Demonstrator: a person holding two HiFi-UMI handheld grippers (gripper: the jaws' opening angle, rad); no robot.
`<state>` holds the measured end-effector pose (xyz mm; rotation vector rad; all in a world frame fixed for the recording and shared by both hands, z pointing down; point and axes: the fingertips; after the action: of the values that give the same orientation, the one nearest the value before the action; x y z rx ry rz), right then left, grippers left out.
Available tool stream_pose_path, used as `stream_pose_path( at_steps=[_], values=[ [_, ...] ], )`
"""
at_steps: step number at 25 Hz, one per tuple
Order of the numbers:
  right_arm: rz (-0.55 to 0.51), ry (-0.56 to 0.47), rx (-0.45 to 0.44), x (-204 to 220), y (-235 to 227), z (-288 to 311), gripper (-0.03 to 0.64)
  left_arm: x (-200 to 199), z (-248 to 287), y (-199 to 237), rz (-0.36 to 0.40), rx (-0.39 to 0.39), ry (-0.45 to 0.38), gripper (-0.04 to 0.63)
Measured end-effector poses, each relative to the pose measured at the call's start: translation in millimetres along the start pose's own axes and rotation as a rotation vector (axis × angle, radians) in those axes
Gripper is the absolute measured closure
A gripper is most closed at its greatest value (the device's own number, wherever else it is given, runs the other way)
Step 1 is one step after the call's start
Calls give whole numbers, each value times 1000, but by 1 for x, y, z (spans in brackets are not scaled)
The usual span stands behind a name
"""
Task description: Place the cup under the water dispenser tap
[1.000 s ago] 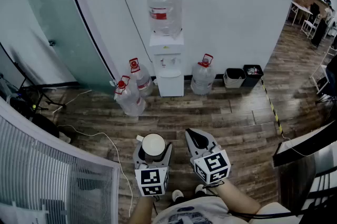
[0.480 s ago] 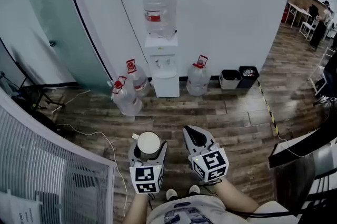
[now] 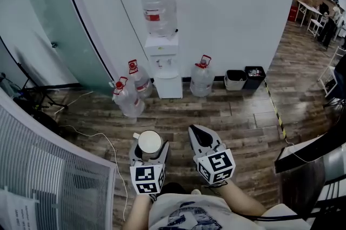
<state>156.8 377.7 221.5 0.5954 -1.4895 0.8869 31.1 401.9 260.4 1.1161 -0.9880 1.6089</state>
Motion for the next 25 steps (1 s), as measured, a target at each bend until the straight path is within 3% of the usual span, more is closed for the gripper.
stream_pose_path(
  at_steps=[12, 25],
  values=[
    [9, 47, -19, 16, -17, 62, 595, 0, 56, 26, -8, 1, 1, 172],
    [1, 114, 7, 18, -38, 261, 595, -12, 206, 162, -1, 47, 34, 172]
  ],
)
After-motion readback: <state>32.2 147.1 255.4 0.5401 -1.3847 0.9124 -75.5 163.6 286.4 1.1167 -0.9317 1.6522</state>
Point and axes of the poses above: the fingertips, and each gripper's own axes: z forward along the fingers, y to its left, x out of its underside, and after that the axes turned 5 degrees about z, right-handed
